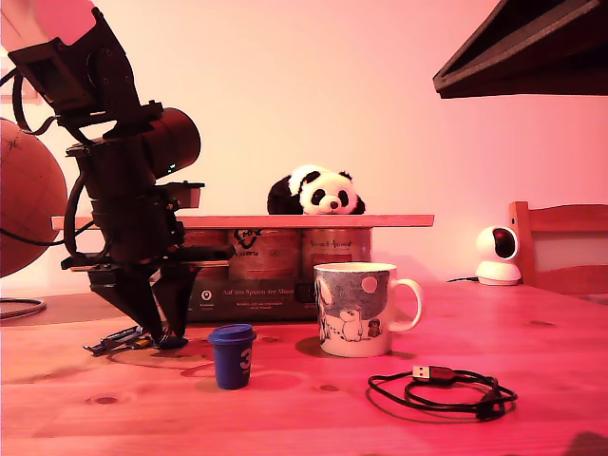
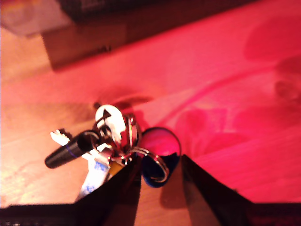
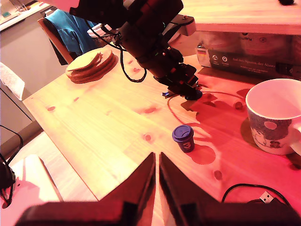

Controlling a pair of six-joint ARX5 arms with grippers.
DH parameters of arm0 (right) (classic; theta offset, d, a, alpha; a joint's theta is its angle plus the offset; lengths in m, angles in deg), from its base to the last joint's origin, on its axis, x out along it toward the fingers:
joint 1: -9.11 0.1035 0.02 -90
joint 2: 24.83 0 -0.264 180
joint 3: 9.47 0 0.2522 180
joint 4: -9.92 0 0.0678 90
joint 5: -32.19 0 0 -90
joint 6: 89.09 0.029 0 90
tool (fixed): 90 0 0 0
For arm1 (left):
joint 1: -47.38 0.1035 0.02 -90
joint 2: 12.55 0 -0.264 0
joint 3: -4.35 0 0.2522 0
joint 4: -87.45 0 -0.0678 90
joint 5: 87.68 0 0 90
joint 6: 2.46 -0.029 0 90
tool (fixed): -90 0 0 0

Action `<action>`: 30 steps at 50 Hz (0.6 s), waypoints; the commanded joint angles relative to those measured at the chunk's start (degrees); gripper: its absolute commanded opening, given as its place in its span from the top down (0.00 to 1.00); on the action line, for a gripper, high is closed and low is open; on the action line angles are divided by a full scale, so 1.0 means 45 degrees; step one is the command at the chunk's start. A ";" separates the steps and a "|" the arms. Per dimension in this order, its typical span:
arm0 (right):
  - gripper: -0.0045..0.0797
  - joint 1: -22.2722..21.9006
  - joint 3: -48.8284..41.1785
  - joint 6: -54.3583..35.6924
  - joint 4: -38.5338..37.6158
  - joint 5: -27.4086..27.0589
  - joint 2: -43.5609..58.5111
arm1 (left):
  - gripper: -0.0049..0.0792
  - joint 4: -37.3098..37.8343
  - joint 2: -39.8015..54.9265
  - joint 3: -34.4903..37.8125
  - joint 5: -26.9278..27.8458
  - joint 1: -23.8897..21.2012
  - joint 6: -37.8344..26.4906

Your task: Pick up the keys and place them on the shelf behind you

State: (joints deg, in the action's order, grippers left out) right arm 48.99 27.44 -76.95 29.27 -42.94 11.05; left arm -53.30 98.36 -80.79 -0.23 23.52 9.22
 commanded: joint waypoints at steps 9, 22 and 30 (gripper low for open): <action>0.96 0.0078 0.0049 -0.0024 -0.0131 0.0049 0.0049 | 0.96 -0.0291 0.0291 0.0058 0.0039 0.0049 -0.0384; 0.96 0.0078 0.0049 -0.0024 -0.0126 0.0049 0.0049 | 0.97 -0.0204 0.0272 0.0044 0.0049 0.0049 -0.0651; 0.96 0.0078 0.0049 -0.0024 -0.0117 0.0049 0.0049 | 0.97 0.0549 0.0146 0.0000 0.0146 0.0015 -0.0695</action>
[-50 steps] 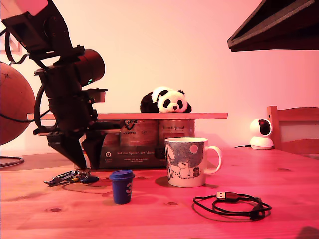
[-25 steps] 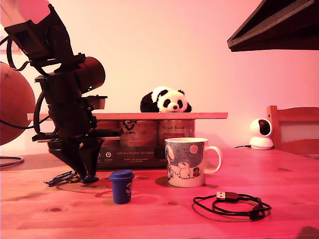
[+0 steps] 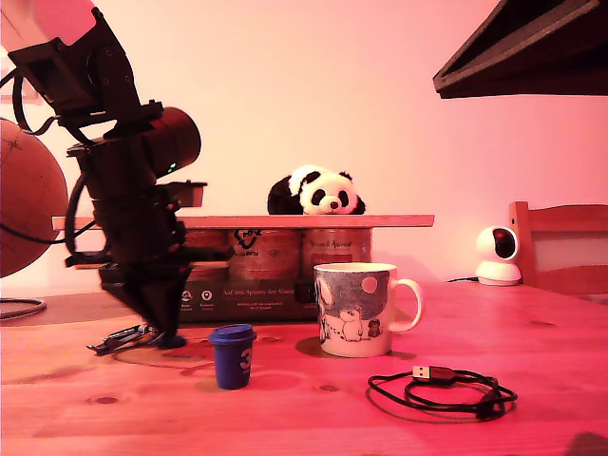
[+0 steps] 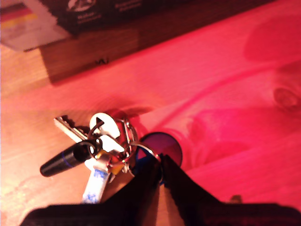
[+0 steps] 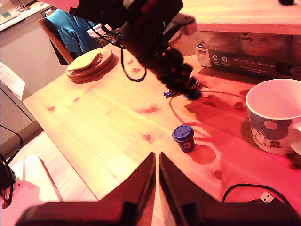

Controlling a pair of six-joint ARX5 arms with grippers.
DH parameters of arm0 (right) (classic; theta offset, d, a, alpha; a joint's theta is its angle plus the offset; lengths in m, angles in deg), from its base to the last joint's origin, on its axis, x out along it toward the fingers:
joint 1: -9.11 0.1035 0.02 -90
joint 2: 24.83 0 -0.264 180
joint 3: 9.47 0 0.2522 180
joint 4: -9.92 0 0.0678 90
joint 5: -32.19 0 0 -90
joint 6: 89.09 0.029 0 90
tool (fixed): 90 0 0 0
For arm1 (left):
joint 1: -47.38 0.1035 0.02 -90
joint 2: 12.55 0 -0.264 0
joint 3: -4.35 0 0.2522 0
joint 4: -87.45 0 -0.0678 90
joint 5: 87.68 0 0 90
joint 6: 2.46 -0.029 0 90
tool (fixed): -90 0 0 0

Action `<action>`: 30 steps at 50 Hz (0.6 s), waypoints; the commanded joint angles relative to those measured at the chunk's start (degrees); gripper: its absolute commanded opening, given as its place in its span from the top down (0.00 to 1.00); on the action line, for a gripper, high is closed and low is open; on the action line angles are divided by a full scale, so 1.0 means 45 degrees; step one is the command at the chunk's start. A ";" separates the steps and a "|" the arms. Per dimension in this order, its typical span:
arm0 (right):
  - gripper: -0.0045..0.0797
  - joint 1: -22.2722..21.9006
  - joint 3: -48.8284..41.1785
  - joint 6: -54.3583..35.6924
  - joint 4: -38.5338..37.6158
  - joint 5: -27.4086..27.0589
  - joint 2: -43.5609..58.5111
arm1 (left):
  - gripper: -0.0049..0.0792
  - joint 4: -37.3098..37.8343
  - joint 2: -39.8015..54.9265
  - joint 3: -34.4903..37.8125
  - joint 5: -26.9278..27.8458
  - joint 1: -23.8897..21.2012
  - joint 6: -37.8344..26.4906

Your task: Pick up the keys and place them on the shelf behind you

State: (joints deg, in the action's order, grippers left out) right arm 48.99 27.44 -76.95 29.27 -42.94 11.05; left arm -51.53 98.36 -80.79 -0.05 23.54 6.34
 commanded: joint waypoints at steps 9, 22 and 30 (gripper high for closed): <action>0.96 0.0078 0.0049 -0.0029 -0.0121 0.0044 0.0049 | 0.97 0.1093 -0.0364 0.0000 0.0427 0.0010 -0.0058; 0.96 0.0078 0.0049 -0.0034 -0.0121 0.0044 0.0049 | 0.97 0.2278 -0.1656 -0.0005 0.0529 0.0010 -0.0058; 0.96 0.0078 0.0049 -0.0039 -0.0121 0.0044 0.0049 | 0.97 0.2705 -0.2594 -0.0005 0.0869 0.0010 -0.0053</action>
State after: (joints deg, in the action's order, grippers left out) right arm 48.99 27.44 -76.97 29.29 -42.94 11.05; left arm -39.70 87.76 -80.98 2.83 23.54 6.31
